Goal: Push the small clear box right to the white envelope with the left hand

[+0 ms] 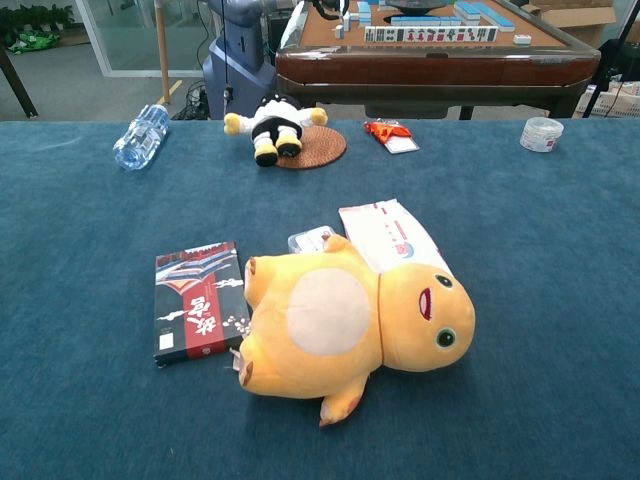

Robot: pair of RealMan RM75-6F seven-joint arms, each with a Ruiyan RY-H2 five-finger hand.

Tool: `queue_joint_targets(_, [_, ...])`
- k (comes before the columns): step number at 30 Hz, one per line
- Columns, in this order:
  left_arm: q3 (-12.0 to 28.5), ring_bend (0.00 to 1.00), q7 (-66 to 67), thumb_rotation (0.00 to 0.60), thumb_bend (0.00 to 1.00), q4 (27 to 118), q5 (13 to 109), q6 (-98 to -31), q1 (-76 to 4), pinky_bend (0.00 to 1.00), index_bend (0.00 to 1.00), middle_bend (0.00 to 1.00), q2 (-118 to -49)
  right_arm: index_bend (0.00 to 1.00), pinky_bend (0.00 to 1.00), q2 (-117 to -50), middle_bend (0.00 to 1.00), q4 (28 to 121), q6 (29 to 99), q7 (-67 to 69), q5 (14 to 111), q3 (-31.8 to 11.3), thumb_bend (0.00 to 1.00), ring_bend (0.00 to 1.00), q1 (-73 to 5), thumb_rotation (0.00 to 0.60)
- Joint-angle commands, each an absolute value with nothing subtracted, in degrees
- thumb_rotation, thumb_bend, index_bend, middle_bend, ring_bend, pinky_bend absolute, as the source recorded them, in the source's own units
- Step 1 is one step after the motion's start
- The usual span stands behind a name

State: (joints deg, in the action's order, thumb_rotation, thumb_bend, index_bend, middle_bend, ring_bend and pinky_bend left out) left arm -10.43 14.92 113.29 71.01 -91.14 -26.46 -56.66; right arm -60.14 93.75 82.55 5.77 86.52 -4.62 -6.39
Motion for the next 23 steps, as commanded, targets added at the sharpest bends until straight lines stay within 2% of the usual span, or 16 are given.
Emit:
queue_joint_targets(1, [-11.88,0.22,13.28,0.600,0.30,115.09,73.75,-93.29,-22.67,0.44,0.16,0.20,-54.68,0.45,0.39,-60.16,0.37,93.84,82.44,5.60,86.47,-4.51,0.00,0.29,-6.41,0.600])
queue_joint_targets(7, [-13.04,0.21,13.95,0.600,0.30,115.51,76.92,-95.88,-16.76,0.42,0.16,0.20,-54.28,0.45,0.39,-59.64,0.37,94.47,82.83,5.45,86.31,-4.45,0.00,0.29,-6.15,0.600])
queue_joint_targets(13, [-11.89,0.21,16.02,0.600,0.30,113.69,78.50,-97.95,-12.80,0.42,0.16,0.20,-54.70,0.45,0.39,-59.12,0.37,95.00,83.41,5.55,86.13,-4.27,0.00,0.29,-5.61,0.600])
queue_joint_targets(23, [-9.28,0.21,16.98,0.600,0.30,113.43,79.88,-96.00,-10.34,0.42,0.16,0.20,-54.88,0.45,0.39,-59.86,0.37,94.19,83.51,6.61,85.62,-3.89,0.00,0.29,-5.04,0.600])
